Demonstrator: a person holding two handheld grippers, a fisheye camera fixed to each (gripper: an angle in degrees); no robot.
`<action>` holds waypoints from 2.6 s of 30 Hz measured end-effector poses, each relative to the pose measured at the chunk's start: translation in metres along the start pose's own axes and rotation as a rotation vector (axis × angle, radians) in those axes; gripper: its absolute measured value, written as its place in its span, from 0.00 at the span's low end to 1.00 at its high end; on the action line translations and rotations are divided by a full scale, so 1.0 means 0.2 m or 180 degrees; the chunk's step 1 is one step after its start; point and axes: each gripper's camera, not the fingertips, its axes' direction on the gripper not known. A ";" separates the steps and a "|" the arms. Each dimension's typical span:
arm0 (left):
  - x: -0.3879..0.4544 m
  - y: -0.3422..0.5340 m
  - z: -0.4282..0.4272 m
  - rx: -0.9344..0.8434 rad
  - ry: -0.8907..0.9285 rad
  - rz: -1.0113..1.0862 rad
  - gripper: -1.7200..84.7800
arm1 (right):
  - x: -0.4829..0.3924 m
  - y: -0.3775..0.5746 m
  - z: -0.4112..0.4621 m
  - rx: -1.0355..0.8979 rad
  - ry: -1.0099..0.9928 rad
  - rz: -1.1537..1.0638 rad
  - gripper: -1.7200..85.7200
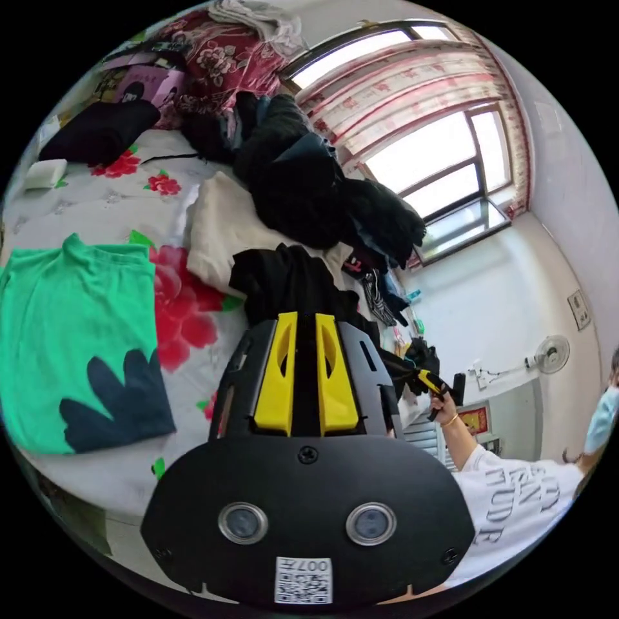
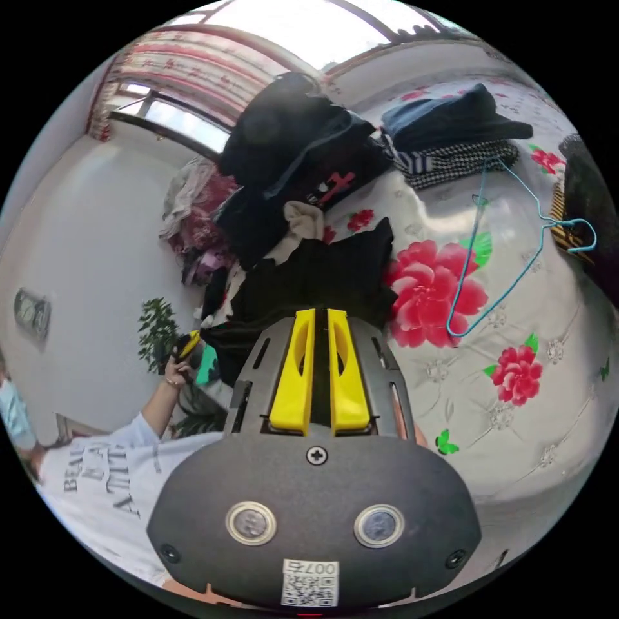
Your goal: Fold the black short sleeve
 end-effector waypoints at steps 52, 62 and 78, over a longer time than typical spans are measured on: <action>0.30 -0.01 0.43 -0.0503 -0.0867 -0.0482 0.04 | -0.64 -0.43 -0.15 -0.0154 0.0650 0.0702 0.07; 0.02 0.01 0.34 -0.0190 -0.0487 -0.0905 0.09 | -0.86 -0.41 -0.32 -0.0042 0.0252 0.0381 0.09; -0.33 0.66 -0.14 0.1298 0.0704 -0.1938 0.01 | -2.45 -0.99 0.89 -0.2033 -0.0381 -0.2781 0.11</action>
